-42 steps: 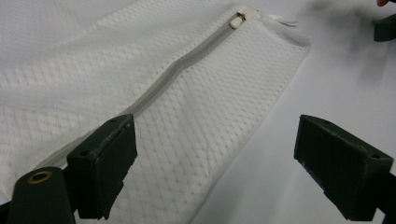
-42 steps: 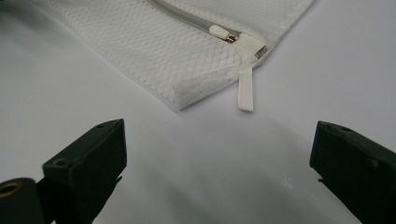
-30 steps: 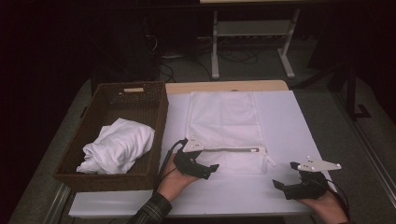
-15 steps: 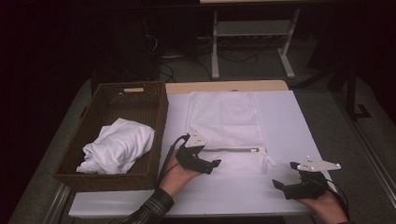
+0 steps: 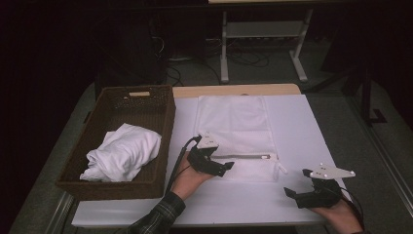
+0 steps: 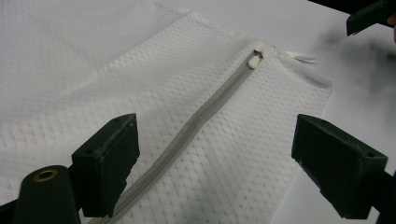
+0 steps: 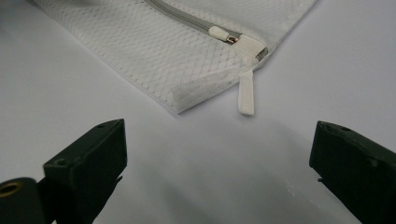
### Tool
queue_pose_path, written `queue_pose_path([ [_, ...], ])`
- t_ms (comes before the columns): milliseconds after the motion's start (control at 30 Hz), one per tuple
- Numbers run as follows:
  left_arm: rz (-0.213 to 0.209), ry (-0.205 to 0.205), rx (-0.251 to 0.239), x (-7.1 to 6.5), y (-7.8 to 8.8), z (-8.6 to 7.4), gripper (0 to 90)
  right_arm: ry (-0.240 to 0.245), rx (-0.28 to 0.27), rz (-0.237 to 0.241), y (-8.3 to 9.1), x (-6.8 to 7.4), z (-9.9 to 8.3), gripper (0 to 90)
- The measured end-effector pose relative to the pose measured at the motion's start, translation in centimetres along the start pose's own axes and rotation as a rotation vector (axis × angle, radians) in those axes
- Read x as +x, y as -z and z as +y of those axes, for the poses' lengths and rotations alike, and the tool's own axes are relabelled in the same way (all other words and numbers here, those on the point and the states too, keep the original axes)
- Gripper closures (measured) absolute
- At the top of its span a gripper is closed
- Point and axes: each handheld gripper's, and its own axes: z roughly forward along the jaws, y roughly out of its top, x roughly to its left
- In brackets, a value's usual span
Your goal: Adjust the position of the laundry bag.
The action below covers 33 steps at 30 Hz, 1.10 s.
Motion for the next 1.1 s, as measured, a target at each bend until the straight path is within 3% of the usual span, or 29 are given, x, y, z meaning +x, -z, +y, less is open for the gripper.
queue_pose_path([
  [600, 0.01, 0.005, -0.002, 1.2, -1.3, 1.2, 16.0, -0.005, -0.001, -0.006, 0.0, -0.1, 0.0, 4.1],
  [1100, 0.036, 0.028, 0.0, 3.2, -3.0, 2.2, 21.0, -0.011, -0.005, -0.008, 0.1, -0.3, -0.1, 4.1],
])
